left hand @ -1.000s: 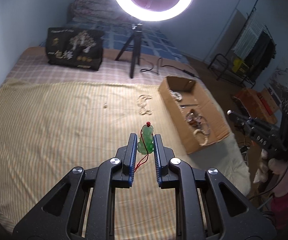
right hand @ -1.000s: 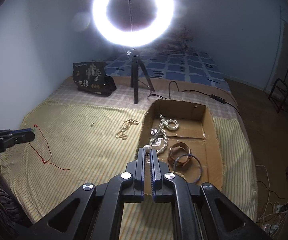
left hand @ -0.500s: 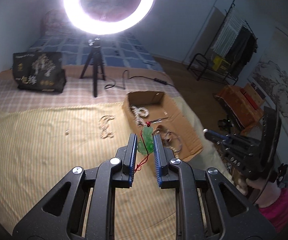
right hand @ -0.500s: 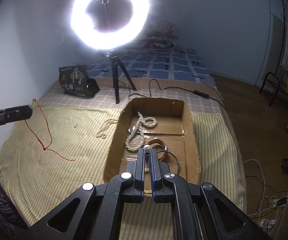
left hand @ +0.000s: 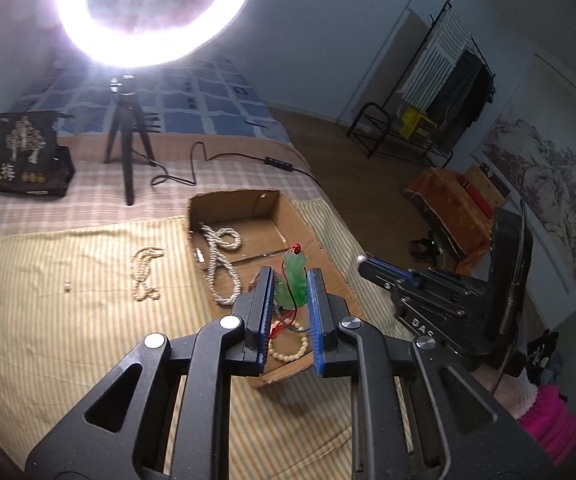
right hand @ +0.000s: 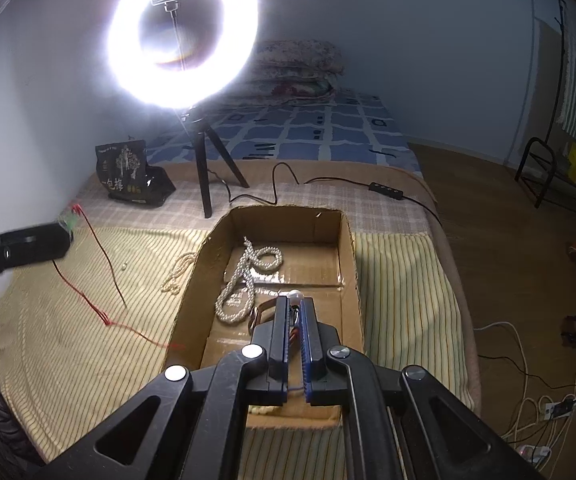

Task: Organize jewelry
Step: 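Carry the pendant and earring into the cardboard box and open both tools, then move both tools back over the remaining pearl earring and pearl necklace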

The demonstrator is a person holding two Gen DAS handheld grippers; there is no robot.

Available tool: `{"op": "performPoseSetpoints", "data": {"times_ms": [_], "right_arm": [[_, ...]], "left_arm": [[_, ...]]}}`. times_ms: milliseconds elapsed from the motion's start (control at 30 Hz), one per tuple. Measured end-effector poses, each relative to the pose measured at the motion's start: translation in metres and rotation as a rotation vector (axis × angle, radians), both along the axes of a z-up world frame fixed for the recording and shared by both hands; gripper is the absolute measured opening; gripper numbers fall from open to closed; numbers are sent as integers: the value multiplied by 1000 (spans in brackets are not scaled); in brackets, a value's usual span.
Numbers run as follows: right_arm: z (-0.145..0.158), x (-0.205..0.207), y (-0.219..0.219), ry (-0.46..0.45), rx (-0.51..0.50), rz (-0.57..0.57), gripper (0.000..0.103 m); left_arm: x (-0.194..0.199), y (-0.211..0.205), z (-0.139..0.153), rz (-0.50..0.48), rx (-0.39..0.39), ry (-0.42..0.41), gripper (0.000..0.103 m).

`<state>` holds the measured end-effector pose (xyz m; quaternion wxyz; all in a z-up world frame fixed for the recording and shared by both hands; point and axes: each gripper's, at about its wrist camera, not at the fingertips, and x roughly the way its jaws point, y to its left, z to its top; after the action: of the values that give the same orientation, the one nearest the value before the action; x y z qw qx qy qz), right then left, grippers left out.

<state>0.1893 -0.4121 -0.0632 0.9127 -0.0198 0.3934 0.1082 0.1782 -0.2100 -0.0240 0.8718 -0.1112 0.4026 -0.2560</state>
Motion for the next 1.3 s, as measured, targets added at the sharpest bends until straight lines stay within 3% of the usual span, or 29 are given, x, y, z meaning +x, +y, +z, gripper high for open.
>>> {"op": "performPoseSetpoints", "data": {"times_ms": [800, 833, 900, 1000, 1033, 1100, 1200, 1300], "right_arm": [[-33, 51, 5, 41, 15, 19, 3], [-34, 52, 5, 44, 17, 16, 5], [-34, 52, 4, 44, 23, 10, 27], [-34, 53, 4, 41, 25, 1, 31], [-34, 53, 3, 42, 25, -4, 31], [-33, 53, 3, 39, 24, -14, 46], [-29, 51, 1, 18, 25, -37, 67], [-25, 48, 0, 3, 29, -54, 77]], "left_arm": [[20, -33, -58, -31, 67, 79, 15], [20, -33, -59, -32, 70, 80, 15], [21, -33, -58, -36, 75, 82, 15], [20, -33, -60, -34, 85, 85, 16], [20, -33, -60, -34, 88, 88, 18], [20, -33, -61, -33, 90, 89, 39], [17, -31, -62, -28, 103, 83, 41], [15, -29, -64, -28, 117, 87, 43]]}}
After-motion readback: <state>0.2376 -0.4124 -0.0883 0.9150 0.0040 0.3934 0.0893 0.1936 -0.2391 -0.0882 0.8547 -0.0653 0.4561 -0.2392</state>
